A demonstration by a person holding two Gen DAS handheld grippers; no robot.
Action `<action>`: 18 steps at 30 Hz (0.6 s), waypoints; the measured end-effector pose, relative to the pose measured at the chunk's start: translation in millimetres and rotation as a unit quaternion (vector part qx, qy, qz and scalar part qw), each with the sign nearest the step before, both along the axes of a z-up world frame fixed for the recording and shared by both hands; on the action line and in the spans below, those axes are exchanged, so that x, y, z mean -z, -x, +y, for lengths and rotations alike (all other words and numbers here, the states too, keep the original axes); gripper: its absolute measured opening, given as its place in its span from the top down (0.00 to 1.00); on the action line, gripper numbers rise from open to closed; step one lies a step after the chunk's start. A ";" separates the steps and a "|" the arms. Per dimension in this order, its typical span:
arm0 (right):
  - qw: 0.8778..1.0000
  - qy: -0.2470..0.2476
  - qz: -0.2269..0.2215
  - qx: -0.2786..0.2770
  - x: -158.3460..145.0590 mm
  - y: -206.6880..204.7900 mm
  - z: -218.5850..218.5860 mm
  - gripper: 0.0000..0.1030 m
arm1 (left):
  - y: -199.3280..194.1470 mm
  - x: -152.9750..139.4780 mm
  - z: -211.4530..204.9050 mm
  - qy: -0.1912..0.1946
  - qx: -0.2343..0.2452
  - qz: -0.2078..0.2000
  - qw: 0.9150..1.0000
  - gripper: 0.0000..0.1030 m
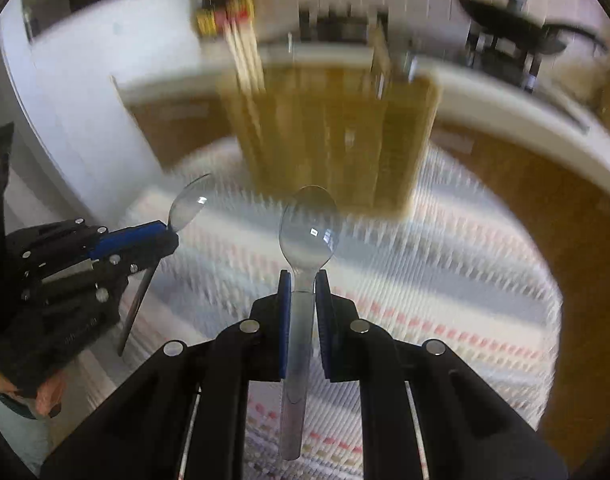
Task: Organize utensils
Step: 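Lift both clear spoons over the caddy and open both grippers to drop them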
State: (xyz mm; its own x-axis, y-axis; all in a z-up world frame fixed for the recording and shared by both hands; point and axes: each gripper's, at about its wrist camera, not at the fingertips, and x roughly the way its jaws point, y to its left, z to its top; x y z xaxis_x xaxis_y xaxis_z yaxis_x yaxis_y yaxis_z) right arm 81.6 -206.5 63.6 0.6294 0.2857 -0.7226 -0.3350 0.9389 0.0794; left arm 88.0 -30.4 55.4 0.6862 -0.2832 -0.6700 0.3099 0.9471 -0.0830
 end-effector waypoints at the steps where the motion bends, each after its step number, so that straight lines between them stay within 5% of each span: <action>1: 1.000 -0.008 -0.014 0.003 -10.7 -2.3 -3.4 0.90 | -1.6 -13.9 4.2 0.014 -0.003 -0.017 1.000 0.90; 8: 0.990 -0.060 -0.124 0.035 -74.2 -20.6 -21.6 0.90 | -20.6 -85.2 13.0 0.073 -0.020 -0.117 0.990 0.90; 18: 0.957 -0.053 -0.267 0.101 -106.7 -71.8 -42.2 0.90 | -86.4 -107.8 2.7 0.094 -0.033 -0.170 0.980 0.90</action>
